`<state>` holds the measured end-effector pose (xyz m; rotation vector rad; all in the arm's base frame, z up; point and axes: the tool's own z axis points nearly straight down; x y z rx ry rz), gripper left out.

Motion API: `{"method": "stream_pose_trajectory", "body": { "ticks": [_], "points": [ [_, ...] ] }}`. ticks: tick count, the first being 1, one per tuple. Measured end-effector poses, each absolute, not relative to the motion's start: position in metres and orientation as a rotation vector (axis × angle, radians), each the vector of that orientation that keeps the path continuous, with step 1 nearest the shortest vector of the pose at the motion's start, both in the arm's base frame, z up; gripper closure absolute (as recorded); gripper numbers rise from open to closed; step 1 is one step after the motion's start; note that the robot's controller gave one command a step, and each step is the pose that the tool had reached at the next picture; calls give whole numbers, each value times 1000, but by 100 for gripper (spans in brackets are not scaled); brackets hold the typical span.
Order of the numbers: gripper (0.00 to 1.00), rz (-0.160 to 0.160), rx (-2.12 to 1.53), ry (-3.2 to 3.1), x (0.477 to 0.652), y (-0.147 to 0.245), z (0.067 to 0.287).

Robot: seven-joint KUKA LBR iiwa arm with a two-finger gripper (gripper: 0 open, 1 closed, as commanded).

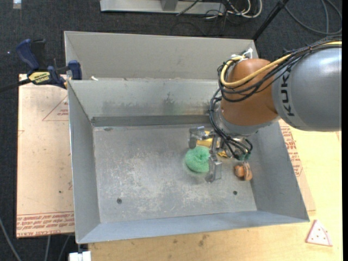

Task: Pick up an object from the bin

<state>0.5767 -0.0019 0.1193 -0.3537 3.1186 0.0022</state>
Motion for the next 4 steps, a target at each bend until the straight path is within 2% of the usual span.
{"method": "stream_pose_trajectory", "body": {
  "ticks": [1, 2, 3, 4],
  "points": [
    [0, 1, -282, 3125, 608, -9, 104],
    [100, 2, -413, 3113, 598, -23, 70],
    [100, 2, -413, 3113, 598, -23, 70],
    [100, 0, -392, 3109, 598, 1, 240]
  ]
}}
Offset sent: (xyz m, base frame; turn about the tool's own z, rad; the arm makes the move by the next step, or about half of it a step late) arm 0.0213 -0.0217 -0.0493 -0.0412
